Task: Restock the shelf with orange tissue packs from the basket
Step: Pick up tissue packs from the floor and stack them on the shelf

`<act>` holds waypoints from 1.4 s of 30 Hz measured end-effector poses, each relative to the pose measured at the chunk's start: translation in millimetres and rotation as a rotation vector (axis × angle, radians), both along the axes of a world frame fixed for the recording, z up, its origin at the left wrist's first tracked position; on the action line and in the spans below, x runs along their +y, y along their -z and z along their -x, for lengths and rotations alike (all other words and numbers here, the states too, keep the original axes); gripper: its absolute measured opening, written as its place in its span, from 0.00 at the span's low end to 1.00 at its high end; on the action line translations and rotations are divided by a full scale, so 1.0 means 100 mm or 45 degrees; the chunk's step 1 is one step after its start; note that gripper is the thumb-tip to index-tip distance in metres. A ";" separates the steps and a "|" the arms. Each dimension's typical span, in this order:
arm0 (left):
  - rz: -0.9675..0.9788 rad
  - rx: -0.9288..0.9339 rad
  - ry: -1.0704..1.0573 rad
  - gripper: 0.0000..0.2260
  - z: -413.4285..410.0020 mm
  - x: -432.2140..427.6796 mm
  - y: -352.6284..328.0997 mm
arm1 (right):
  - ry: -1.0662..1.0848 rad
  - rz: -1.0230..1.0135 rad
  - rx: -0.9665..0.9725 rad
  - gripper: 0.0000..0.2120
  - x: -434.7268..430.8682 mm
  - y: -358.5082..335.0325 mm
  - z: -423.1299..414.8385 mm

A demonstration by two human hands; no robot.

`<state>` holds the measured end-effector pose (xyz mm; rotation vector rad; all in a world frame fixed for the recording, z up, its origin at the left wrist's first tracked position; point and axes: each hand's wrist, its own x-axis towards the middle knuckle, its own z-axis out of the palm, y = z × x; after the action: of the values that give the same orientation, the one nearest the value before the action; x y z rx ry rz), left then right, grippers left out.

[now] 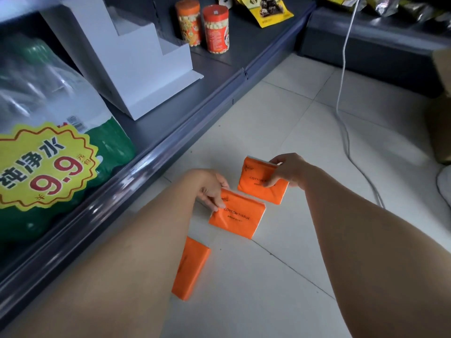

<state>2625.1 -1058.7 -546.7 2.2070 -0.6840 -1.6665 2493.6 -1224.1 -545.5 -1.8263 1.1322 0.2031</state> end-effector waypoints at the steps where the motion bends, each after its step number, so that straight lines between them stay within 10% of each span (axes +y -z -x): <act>1: 0.045 -0.002 -0.009 0.21 -0.01 -0.02 -0.04 | -0.017 -0.028 -0.011 0.27 0.00 -0.04 -0.03; 12: 0.550 -0.176 0.038 0.22 -0.32 0.14 -1.95 | -0.019 -0.218 -0.335 0.24 -0.20 -1.71 -0.02; 30: 1.125 -0.698 -0.152 0.17 -0.39 0.97 -9.43 | -0.748 -0.202 -0.555 0.22 -0.38 -9.55 -0.58; 42: 1.151 -1.051 -0.614 0.15 -0.58 2.76 -11.01 | -1.029 -0.168 -0.890 0.18 1.08 -10.65 -1.74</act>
<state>2683.2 -782.6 554.2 2.0053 -0.7705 -0.0766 2668.1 -1116.1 519.5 -1.9129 -0.1226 0.0785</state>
